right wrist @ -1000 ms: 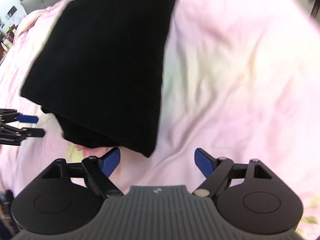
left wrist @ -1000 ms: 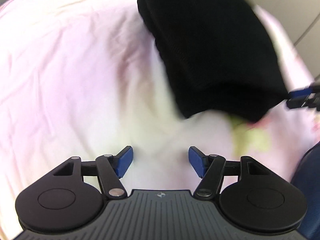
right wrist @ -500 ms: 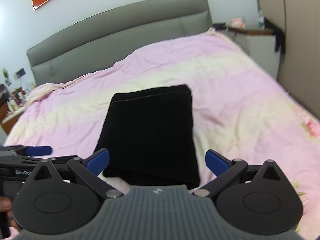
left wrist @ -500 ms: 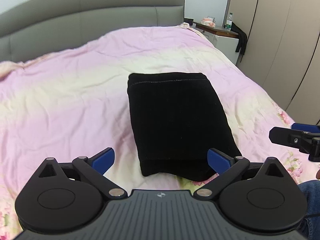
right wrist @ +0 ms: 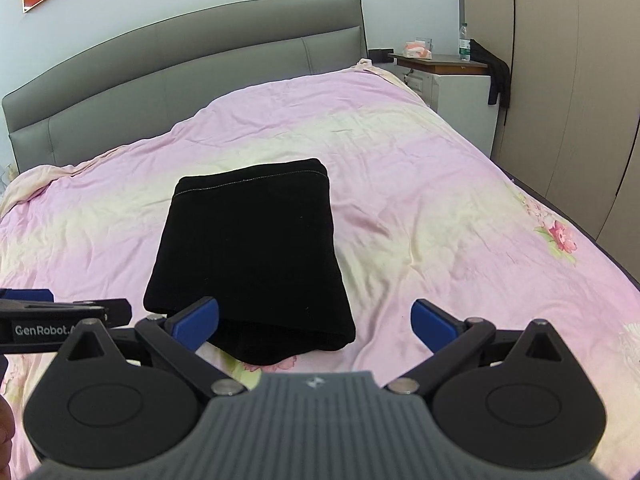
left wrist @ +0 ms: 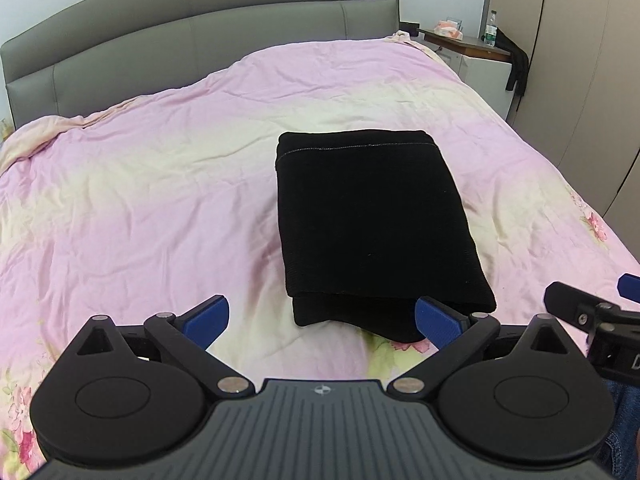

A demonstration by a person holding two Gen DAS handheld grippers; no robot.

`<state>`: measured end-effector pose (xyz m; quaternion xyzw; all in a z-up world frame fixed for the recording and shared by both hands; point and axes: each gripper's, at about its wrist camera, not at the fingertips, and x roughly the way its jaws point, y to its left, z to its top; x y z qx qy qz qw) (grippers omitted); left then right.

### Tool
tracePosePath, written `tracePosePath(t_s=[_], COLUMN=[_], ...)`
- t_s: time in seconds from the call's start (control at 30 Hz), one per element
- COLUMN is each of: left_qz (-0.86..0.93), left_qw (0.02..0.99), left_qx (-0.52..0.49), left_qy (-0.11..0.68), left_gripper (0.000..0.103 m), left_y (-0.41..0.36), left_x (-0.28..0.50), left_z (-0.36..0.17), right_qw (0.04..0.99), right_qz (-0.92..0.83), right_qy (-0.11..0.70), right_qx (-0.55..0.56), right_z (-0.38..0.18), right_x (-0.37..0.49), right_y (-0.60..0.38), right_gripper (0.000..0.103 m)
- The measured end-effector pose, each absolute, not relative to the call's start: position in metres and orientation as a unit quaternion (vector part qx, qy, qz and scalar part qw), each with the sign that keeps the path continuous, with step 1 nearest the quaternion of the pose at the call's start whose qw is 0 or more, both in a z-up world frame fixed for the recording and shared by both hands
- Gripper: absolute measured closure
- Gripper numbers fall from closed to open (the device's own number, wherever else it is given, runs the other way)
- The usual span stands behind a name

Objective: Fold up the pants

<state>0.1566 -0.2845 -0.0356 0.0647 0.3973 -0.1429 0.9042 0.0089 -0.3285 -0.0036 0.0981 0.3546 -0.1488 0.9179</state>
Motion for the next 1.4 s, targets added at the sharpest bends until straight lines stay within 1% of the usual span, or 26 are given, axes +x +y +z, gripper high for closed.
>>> tracePosePath(t_s=[0.73, 1.4], left_qz=[-0.153, -0.156], left_qw=[0.906, 0.906], left_qx=[0.069, 0.065], left_qy=[0.388, 0.387], left_gripper=[0.000, 0.000], left_y=[-0.287, -0.290], left_x=[0.148, 0.145], left_z=[-0.028, -0.026], right_qw=[0.915, 0.918], right_qz=[-0.145, -0.143], right_qy=[0.361, 0.351], right_qx=[0.106, 0.113], right_z=[-0.005, -0.001], right_x=[0.003, -0.003], right_y=[-0.330, -0.330], right_gripper=[0.005, 0.005])
